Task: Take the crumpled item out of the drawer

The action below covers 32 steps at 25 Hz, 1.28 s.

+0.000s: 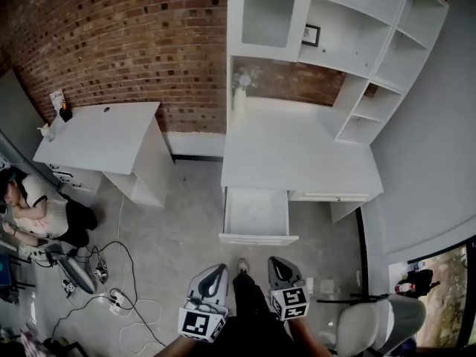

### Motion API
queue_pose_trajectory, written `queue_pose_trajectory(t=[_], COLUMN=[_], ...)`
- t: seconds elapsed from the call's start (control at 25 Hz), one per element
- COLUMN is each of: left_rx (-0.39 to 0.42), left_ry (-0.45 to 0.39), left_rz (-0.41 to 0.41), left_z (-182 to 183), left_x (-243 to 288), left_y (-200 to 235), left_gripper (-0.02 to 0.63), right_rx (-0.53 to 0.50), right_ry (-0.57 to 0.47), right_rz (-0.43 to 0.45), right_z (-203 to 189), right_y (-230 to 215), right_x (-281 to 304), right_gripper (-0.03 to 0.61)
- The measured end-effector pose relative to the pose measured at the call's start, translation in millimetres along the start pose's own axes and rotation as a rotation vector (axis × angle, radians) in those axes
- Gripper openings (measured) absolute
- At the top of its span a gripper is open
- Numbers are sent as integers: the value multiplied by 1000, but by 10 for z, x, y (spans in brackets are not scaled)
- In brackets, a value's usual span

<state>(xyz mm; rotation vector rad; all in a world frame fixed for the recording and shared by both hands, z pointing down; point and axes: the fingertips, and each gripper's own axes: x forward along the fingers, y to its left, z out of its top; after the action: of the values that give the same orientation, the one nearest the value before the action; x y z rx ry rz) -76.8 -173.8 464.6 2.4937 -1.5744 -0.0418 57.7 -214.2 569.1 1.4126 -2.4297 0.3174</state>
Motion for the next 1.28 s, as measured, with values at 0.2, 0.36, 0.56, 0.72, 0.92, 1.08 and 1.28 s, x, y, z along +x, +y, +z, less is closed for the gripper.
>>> queue_pose_trajectory(t=[0.2, 0.36, 0.56, 0.72, 0.92, 1.08, 1.28], left_rx=[-9, -20, -59, -117, -137, -155, -170], left_ry=[26, 64, 126, 149, 177, 208, 241], left_rz=[22, 35, 62, 104, 130, 161, 192], left_z=[127, 11, -159, -358, -587, -750, -939], left_x=[960, 1662, 2427, 2862, 3252, 3373, 3381], left_y=[371, 659, 871, 1104, 1305, 1454, 1548], left_gripper=[25, 25, 25, 25, 25, 25, 25], right_rx=[-2, 25, 66, 76, 62, 47, 45], right_ry=[167, 403, 627, 767, 885, 927, 996], right_rz=[47, 99, 85, 71, 60, 63, 87], right_z=[-204, -880, -1760, -2415, -3039, -3327, -3651], right_y=[-636, -1092, -1633, -1864, -2058, -2125, -2138], right_x=[1265, 2322, 3283, 3830, 4200, 4379, 4481], right_gripper=[48, 101, 118, 123, 156, 173, 163])
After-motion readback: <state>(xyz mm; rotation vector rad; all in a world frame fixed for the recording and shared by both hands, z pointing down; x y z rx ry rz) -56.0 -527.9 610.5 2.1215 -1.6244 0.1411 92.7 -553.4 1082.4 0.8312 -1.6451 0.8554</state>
